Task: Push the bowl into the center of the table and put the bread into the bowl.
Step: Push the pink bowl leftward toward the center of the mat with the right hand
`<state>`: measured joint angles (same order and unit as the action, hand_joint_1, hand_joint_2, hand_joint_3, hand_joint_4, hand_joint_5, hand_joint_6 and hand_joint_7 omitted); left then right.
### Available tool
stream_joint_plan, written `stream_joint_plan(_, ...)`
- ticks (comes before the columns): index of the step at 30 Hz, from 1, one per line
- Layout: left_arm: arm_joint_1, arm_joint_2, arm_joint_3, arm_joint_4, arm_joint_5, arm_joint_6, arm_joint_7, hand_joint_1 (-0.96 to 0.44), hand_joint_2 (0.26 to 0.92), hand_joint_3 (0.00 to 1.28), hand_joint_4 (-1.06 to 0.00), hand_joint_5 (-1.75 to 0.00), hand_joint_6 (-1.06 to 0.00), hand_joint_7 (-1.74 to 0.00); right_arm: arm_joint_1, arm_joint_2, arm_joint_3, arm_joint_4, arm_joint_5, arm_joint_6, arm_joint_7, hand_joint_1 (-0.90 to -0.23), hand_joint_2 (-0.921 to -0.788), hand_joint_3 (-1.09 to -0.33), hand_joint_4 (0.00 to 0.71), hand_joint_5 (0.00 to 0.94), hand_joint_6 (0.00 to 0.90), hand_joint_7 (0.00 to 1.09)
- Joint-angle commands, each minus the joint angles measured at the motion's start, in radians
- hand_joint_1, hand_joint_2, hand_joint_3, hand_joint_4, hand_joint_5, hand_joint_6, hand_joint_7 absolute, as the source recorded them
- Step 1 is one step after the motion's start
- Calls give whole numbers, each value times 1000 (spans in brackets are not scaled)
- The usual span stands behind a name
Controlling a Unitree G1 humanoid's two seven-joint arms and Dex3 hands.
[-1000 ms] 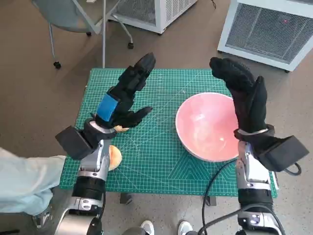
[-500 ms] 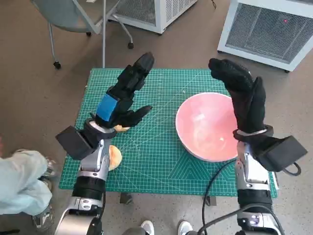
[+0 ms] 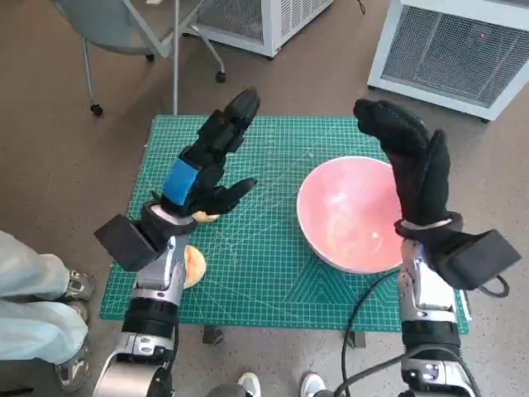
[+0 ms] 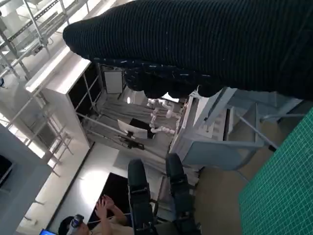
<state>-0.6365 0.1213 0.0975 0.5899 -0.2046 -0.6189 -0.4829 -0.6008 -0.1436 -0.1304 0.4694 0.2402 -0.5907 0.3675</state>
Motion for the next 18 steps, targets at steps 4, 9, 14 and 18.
stream_joint_plan(4,-23,3,0,24,3,-15,1,-534,921,337,-128,-4,-143,-190,44,-42,-57,44,25,-16,8,-706,-921,-752,152,1,-1,469)
stream_joint_plan(9,-27,2,1,33,0,-12,-4,-532,921,342,-129,-3,-142,-192,54,-79,-109,119,11,-79,-19,-705,-921,-757,156,3,-1,462)
stream_joint_plan(14,-26,3,1,31,0,-10,-4,-537,921,344,-129,-3,-141,-194,58,-103,-145,206,-6,-143,-57,-703,-921,-764,159,4,-1,457)
stream_joint_plan(18,-25,4,0,32,-1,-9,-5,-547,921,347,-129,-2,-140,-196,51,-120,-178,308,-14,-193,-89,-682,-921,-787,161,4,-1,454)
